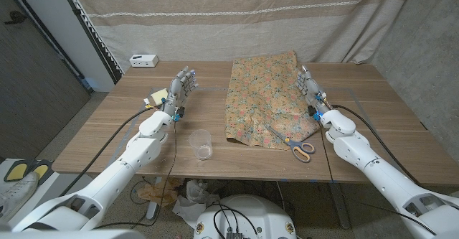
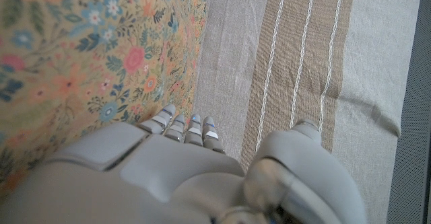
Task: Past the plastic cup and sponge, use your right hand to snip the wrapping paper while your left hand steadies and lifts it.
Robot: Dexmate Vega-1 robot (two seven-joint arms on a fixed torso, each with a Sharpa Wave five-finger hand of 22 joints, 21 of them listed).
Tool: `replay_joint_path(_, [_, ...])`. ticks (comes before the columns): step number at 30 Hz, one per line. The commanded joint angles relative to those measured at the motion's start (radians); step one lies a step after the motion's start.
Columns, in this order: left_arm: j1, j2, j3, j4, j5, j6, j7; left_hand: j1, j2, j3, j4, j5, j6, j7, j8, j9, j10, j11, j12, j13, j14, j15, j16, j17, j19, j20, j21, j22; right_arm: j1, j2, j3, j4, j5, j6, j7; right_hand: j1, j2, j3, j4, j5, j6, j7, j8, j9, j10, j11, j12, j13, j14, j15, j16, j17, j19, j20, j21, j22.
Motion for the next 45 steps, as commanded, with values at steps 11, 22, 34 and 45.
replay_joint_path(11, [0.004, 0.005, 0.001, -0.015, 0.018, 0.003, 0.024, 0.003, -0.006, 0.003, -0.001, 0.006, 0.01, -0.001, 0.004, 0.005, 0.009, 0.003, 0.005, 0.003, 0.011, -0.094, 0.007, 0.003, 0.015, -0.037, -0.001, 0.004, 0.012, -0.027, -0.009, -0.002, -0.031, -0.01, 0.002, 0.011, 0.003, -0.006, -0.003, 0.004, 0.006, 0.008, 0.004, 0.005, 0.01, 0.007, 0.01, 0.004, 0.003, 0.001, 0.009, 0.002, -0.005, -0.007, -0.004, 0.005])
replay_joint_path(22, [0.0, 0.003, 0.0, 0.012, 0.016, -0.012, 0.008, 0.005, -0.004, 0.001, -0.001, 0.007, 0.007, -0.003, 0.003, 0.005, 0.006, 0.001, 0.004, 0.003, 0.009, -0.094, 0.006, 0.003, 0.015, -0.037, -0.007, 0.004, -0.003, -0.054, -0.017, -0.056, -0.06, -0.03, -0.021, 0.017, 0.002, -0.006, -0.007, 0.004, 0.007, 0.008, 0.004, 0.005, 0.016, 0.004, 0.012, 0.004, 0.011, -0.003, 0.01, 0.002, -0.006, -0.003, -0.01, 0.005])
replay_joint_path(34, [0.023, 0.027, -0.004, -0.02, 0.038, -0.032, 0.017, 0.012, 0.0, 0.001, -0.003, 0.009, 0.015, -0.001, 0.006, 0.005, 0.012, -0.008, 0.007, 0.003, 0.007, -0.098, 0.005, 0.002, 0.018, -0.041, -0.015, 0.005, -0.029, -0.105, -0.034, -0.165, -0.12, -0.115, -0.092, 0.038, 0.0, -0.002, -0.021, 0.006, -0.017, 0.013, -0.004, 0.005, 0.054, -0.005, 0.027, 0.007, 0.033, -0.02, 0.013, 0.003, 0.0, -0.002, -0.02, 0.006])
replay_joint_path(45, [0.041, 0.042, -0.003, -0.051, 0.079, -0.025, 0.068, 0.02, 0.0, -0.006, -0.004, 0.012, -0.004, -0.001, -0.001, 0.005, 0.028, -0.007, 0.009, 0.003, -0.014, -0.104, 0.0, 0.002, 0.022, -0.046, -0.034, 0.005, -0.08, -0.119, -0.03, -0.247, -0.209, -0.123, -0.221, 0.066, -0.006, 0.001, -0.04, 0.011, 0.006, -0.005, 0.008, 0.005, 0.092, -0.039, 0.041, 0.012, 0.065, -0.055, 0.018, 0.003, 0.029, 0.019, -0.024, 0.006])
